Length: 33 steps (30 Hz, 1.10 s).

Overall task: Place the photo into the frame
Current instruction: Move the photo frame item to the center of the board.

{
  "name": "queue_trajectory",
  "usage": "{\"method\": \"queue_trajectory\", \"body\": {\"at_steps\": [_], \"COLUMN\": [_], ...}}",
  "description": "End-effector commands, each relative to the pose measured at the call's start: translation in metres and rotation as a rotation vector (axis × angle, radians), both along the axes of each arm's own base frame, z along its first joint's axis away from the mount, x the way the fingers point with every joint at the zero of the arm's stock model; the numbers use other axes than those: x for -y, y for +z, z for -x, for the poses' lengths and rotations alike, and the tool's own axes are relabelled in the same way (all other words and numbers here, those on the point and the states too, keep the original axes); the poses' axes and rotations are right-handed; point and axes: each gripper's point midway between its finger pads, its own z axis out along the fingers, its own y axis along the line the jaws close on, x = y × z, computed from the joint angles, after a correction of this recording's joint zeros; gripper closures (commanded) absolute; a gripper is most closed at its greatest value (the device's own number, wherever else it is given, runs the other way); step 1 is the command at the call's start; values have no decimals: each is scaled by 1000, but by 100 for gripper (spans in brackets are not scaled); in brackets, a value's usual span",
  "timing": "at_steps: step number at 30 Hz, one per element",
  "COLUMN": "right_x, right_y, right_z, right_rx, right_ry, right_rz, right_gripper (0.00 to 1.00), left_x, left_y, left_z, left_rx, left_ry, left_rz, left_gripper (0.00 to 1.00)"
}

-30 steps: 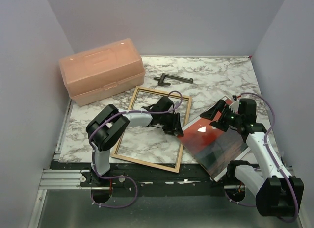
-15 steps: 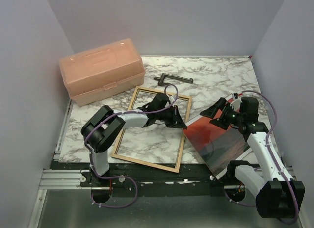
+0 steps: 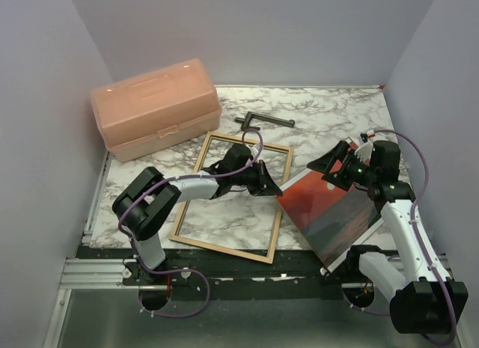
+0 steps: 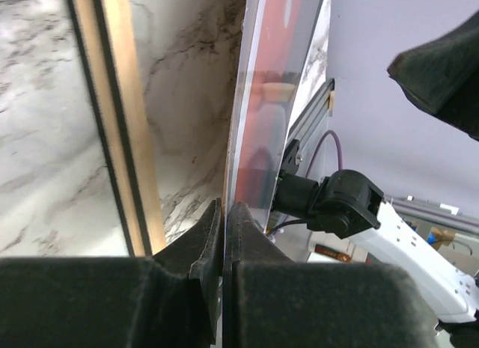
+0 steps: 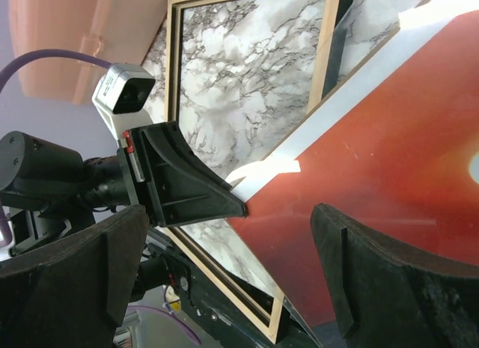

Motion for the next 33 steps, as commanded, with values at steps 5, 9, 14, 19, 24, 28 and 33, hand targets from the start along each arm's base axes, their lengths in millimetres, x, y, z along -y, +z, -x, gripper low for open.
{"method": "queue_trajectory", "body": {"at_steps": [5,9,14,19,24,28,33], "right_x": [-3,-2,-1,-1,-1,0,0], "right_y": [20,26,33,42,48,50,50], "right_z": [2,0,-1,-1,-1,0,2], "right_rx": [19,27,40,57,71,73,72], "right_ry": [15,14,12,16,16,13,9], "right_rz": [-11,-5,0,4,7,13,15], "right_gripper": [0,0,0,0,0,0,0], "left_x": [-27,-29,-29,-32,-29,-30,-24], "left_y": [8,12,18,15,17,14,10], "left_z": [-47,-58,-72,-82,-91,-102,-109], "left_rx": [50,55,68,59,84,85,86], "left_ry": [245,309,357,423,473,517,546], "left_rz": [-10,-6,3,-1,2,-39,-86], "left_gripper": [100,100,100,100,100,100,100]}}
